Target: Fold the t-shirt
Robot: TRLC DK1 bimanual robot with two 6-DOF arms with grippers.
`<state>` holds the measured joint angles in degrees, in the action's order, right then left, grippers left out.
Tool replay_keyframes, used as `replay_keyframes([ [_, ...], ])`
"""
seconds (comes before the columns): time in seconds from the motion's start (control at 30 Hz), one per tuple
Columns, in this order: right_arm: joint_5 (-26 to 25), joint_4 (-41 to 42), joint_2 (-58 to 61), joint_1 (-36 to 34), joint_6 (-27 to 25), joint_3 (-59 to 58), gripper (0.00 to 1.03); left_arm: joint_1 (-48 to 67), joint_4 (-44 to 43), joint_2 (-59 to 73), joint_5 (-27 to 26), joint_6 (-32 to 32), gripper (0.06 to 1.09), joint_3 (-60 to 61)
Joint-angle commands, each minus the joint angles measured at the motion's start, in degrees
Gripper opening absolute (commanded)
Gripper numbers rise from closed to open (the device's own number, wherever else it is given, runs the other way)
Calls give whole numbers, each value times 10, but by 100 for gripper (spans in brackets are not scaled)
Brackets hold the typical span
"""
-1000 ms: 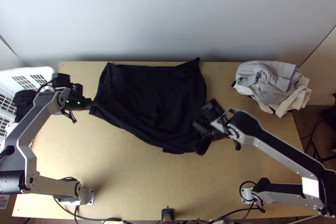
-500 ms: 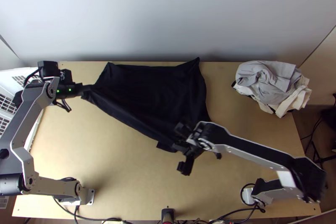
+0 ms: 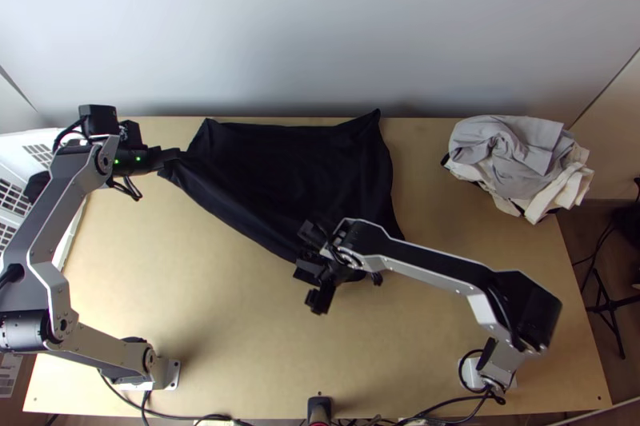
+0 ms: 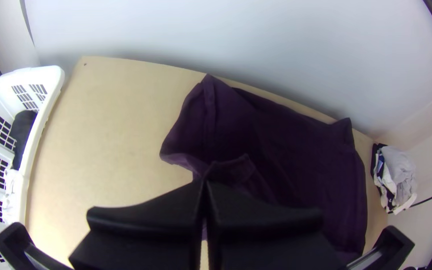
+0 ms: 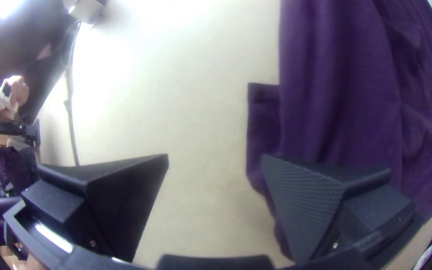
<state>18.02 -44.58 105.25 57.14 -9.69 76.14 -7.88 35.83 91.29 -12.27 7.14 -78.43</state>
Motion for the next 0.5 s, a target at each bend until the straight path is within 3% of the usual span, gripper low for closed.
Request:
replay_keyframes([
  [0.0, -8, 13, 50, -33, -6, 40, 76, 1, -5, 11, -2, 1, 10, 6],
  [0.47, -28, 14, 64, -47, -12, 33, 75, -1, -11, 35, -4, -7, 10, -5],
])
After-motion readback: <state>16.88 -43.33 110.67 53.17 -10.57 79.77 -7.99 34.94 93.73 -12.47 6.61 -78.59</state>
